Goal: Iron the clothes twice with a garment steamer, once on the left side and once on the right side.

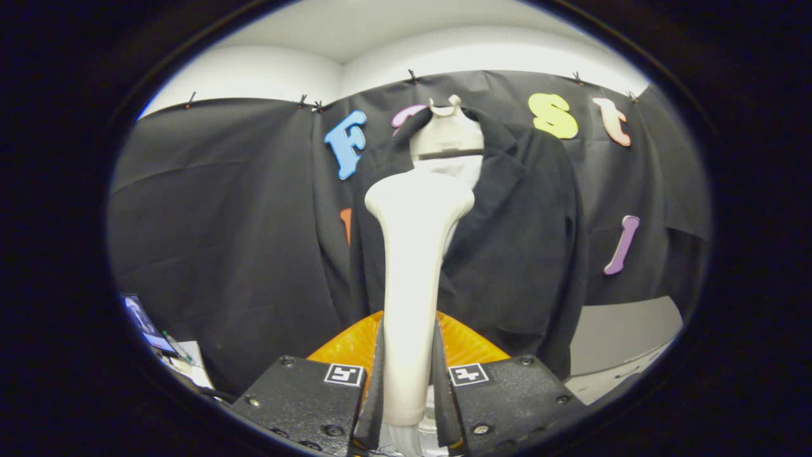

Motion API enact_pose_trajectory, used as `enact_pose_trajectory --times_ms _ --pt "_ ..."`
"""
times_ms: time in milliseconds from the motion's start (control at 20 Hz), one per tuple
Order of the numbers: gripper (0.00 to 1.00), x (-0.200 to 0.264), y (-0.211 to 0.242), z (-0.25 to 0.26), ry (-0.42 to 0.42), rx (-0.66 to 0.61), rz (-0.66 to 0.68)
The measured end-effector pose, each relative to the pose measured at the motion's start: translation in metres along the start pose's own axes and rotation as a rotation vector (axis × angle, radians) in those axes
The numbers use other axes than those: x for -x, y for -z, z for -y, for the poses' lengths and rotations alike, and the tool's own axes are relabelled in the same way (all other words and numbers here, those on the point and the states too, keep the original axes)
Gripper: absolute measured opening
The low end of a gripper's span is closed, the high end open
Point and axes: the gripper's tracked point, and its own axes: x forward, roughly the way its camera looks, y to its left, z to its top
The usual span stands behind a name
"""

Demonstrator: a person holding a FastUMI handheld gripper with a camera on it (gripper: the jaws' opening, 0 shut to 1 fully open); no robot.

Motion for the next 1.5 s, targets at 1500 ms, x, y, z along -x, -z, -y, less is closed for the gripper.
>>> enact_pose_trajectory --times_ms 1500 --pt "0.36 -0.097 0.035 -0.024 -0.032 0.067 -0.110"
